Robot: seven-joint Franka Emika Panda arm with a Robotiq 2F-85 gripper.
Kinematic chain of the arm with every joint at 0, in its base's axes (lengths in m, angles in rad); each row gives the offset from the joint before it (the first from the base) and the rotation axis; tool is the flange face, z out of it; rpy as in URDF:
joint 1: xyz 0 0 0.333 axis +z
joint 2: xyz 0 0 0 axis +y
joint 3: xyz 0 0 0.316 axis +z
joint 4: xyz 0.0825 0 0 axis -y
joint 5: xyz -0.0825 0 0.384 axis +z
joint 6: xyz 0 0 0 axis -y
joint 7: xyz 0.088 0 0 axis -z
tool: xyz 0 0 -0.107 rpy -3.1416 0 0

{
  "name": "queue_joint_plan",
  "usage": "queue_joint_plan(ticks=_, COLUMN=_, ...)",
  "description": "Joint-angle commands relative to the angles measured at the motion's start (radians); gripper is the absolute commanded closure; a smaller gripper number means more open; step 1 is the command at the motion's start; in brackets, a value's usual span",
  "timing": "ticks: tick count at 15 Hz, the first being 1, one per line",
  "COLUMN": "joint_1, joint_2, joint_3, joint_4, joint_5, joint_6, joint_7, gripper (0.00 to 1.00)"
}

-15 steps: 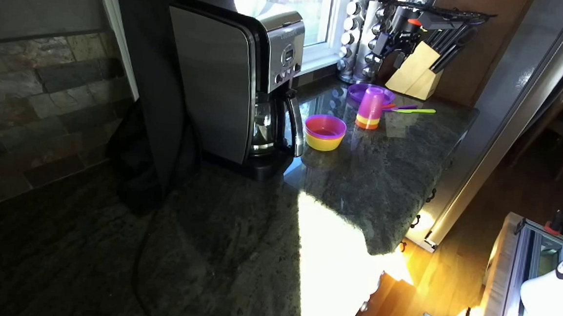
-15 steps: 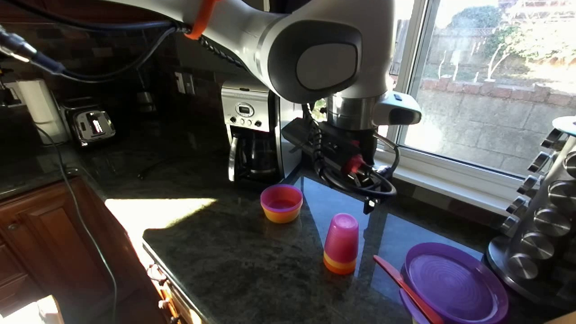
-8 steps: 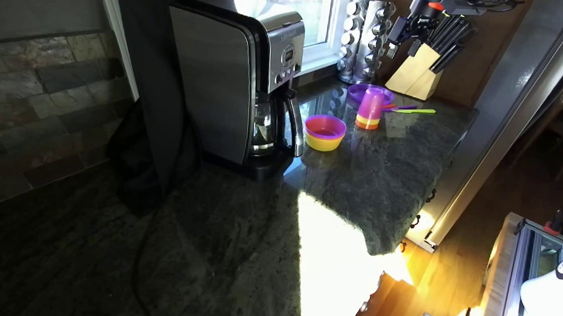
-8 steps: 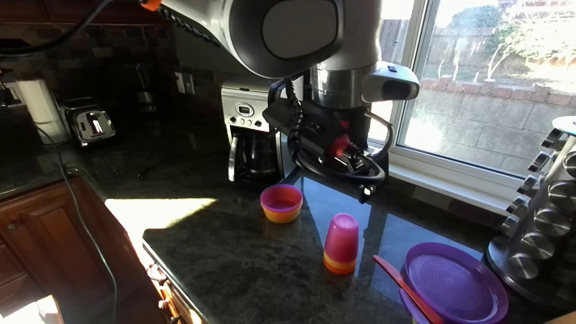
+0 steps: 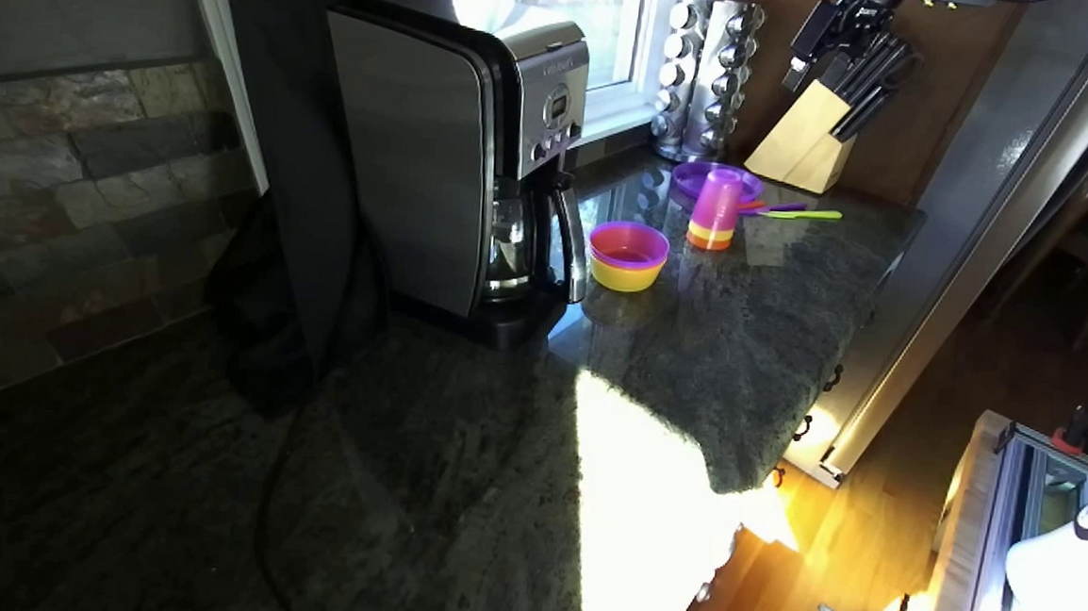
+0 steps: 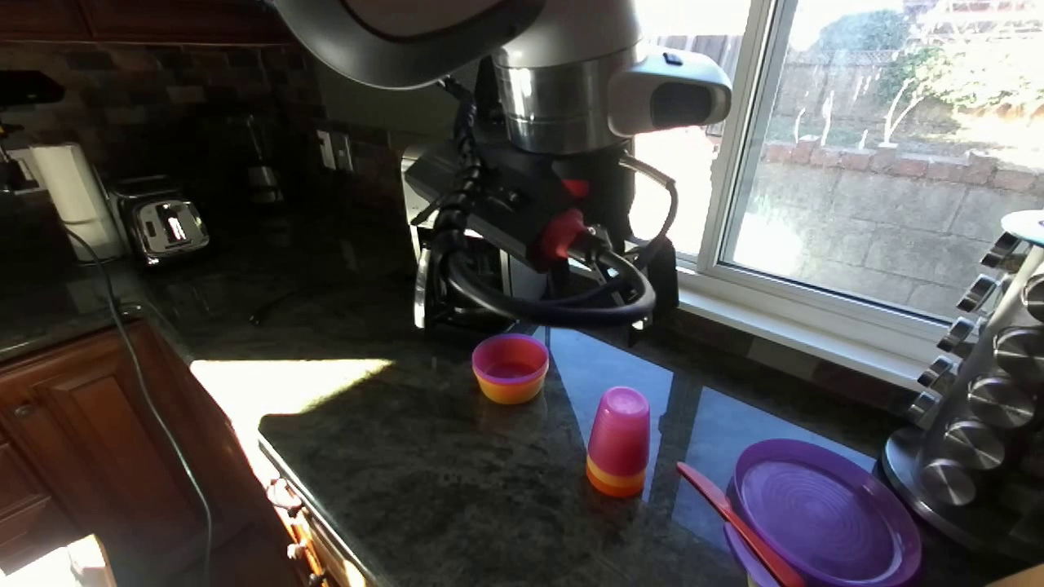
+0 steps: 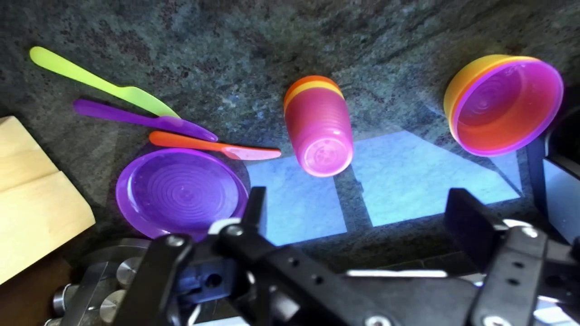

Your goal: Stack the cups

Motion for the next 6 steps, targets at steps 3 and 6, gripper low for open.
queue_joint_plan(ticks=3, joint_1=0.011, joint_2=-0.062, joint_3=-0.015, joint_4=-0.041, joint_5=-0.002, joint_6=-0.003, joint_7=-0.024, gripper=0.0)
queue_joint_plan(ticks=6, joint_1=0.012, joint_2=-0.089, joint_3=-0.018, joint_4=-0.063, joint_5=-0.002, joint_6=-0.003, joint_7=-0.029, gripper=0.0)
